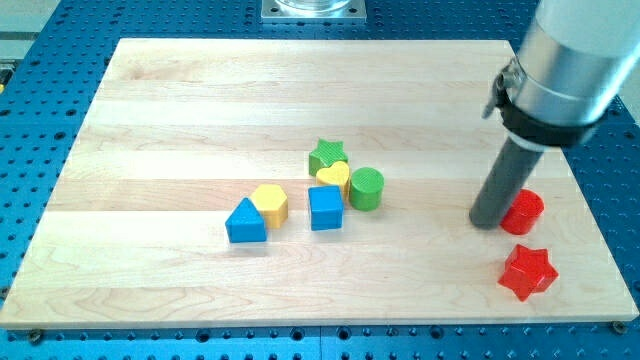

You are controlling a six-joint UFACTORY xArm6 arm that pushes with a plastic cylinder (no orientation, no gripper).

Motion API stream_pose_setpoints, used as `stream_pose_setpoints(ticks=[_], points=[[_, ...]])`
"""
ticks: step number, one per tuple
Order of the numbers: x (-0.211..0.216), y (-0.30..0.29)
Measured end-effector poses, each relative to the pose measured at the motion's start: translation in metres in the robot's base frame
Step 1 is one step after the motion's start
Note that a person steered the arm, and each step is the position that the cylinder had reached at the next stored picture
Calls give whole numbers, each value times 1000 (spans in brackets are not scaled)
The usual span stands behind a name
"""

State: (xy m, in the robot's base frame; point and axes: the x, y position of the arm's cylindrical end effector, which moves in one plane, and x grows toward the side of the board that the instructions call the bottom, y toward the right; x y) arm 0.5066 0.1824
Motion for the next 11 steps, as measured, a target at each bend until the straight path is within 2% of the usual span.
stream_pose_setpoints(ticks=[1, 2, 3, 4, 5, 6, 7, 8, 9, 11], points=[[-13, -70], [-58, -58], [-91, -102], [-86, -192], [-80, -247], [-51, -283], [-29, -261], [-33, -208], [-72, -196], [-13, -208]])
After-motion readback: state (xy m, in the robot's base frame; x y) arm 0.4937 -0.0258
